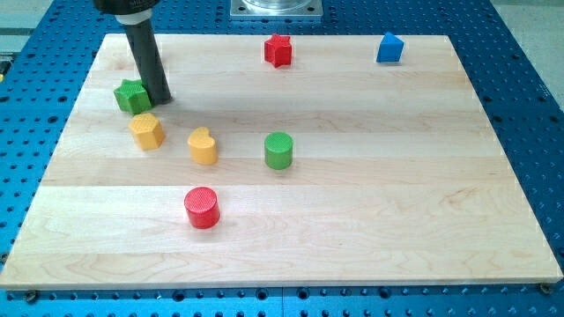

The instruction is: Keep hexagon and red circle in a vertical line

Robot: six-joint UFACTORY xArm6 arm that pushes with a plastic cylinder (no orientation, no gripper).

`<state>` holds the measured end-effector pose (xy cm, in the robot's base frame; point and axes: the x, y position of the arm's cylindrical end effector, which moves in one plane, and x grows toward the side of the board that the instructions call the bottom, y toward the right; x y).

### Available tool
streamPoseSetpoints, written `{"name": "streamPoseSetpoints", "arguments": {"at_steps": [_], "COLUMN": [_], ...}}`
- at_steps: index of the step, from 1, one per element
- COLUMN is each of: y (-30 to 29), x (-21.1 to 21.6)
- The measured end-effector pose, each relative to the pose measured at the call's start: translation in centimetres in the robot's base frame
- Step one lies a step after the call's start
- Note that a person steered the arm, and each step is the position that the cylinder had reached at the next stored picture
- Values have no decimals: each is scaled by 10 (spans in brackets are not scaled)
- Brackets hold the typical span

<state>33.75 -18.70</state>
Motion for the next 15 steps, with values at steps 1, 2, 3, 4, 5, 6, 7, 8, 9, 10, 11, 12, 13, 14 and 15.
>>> {"name": "streamPoseSetpoints", "arguments": {"at_steps": [1, 2, 3, 4, 5, 6, 7, 8, 9, 10, 11, 12, 13, 14, 15], "y": [-26, -26, -31, 10, 25, 116, 125, 122, 210, 295, 374, 375, 341, 331, 331], "x": [35, 87, 101, 68, 43, 47, 54, 91, 73, 69, 79, 82, 84, 84, 84]}}
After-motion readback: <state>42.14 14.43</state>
